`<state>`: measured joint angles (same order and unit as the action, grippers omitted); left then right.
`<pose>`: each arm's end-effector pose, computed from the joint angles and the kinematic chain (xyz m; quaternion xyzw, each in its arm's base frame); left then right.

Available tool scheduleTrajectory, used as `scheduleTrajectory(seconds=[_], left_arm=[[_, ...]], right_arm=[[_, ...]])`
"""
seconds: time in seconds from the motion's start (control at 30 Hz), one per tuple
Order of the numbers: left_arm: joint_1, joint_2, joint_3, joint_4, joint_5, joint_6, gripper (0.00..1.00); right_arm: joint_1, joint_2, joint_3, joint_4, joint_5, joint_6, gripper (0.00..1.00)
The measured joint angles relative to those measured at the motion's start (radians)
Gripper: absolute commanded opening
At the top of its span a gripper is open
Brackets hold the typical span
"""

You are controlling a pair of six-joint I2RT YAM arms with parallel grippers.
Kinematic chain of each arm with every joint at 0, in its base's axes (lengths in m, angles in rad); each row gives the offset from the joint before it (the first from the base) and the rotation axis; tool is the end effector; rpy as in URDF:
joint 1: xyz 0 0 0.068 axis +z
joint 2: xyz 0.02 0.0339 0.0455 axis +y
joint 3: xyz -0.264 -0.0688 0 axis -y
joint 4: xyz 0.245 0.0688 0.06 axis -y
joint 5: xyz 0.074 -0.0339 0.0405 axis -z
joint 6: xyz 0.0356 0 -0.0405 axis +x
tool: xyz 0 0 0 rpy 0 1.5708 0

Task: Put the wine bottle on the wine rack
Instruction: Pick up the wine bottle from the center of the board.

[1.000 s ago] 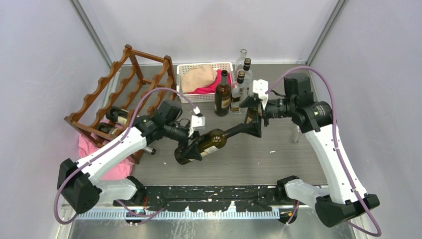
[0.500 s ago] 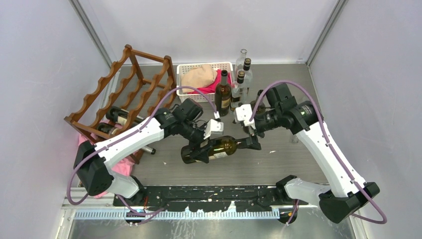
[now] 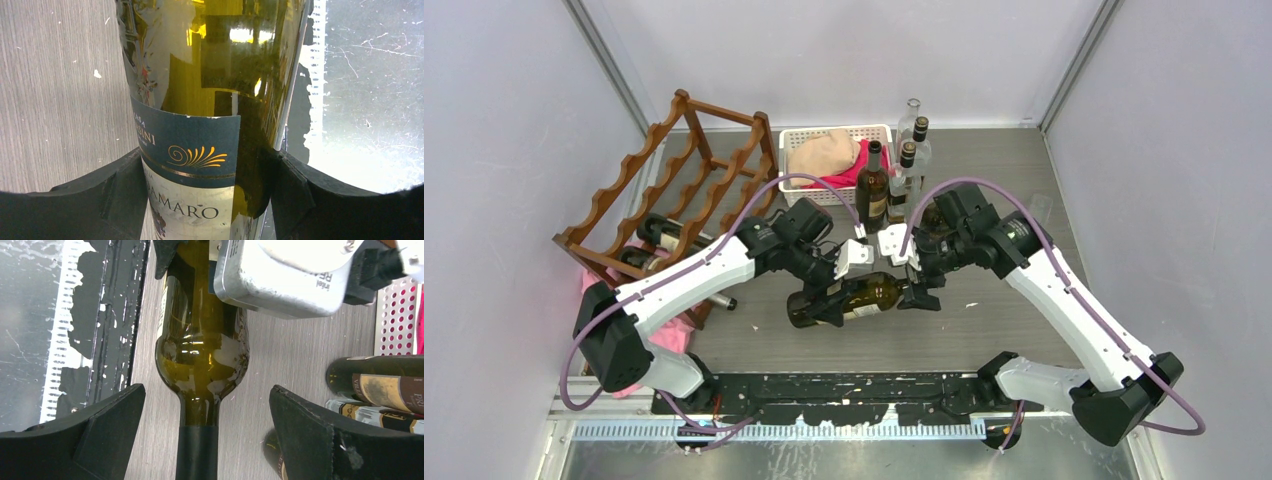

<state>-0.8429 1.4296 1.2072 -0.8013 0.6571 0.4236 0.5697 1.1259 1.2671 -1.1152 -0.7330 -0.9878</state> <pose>0.1755 -0.2296 0.2921 0.6096 0.6830 -0.3571 0.1854 0.1530 0.1263 0.3626 -0.7018 0.5612 0.2781 0.3396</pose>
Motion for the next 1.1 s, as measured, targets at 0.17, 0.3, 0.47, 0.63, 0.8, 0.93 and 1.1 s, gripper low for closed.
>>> scheduleTrajectory(seconds=[0.17, 0.3, 0.47, 0.63, 0.8, 0.93, 1.1], left_arm=[[0.0, 0.002, 0.003, 0.002, -0.001, -0.001, 0.0], [0.0, 0.004, 0.005, 0.003, -0.001, -0.002, 0.0], [0.0, 0.004, 0.005, 0.004, 0.0, -0.004, 0.0], [0.0, 0.004, 0.005, 0.004, 0.0, -0.005, 0.0], [0.0, 0.004, 0.005, 0.003, -0.006, -0.003, 0.0], [0.0, 0.004, 0.005, -0.001, -0.006, 0.0, 0.0], [0.0, 0.004, 0.005, -0.005, -0.007, 0.003, 0.0]], right_arm=[[0.03, 0.0, -0.038, 0.039, 0.039, 0.027, 1.0], [0.054, 0.0, -0.062, 0.058, 0.049, 0.044, 1.0], [0.074, 0.0, -0.077, 0.091, 0.055, 0.074, 0.99], [0.086, 0.0, -0.095, 0.142, 0.083, 0.104, 1.0], [0.086, 0.0, -0.092, 0.134, 0.137, 0.094, 1.0], [0.086, -0.005, -0.075, 0.09, 0.176, 0.06, 0.97], [0.085, -0.029, -0.075, 0.064, 0.213, 0.047, 0.89]])
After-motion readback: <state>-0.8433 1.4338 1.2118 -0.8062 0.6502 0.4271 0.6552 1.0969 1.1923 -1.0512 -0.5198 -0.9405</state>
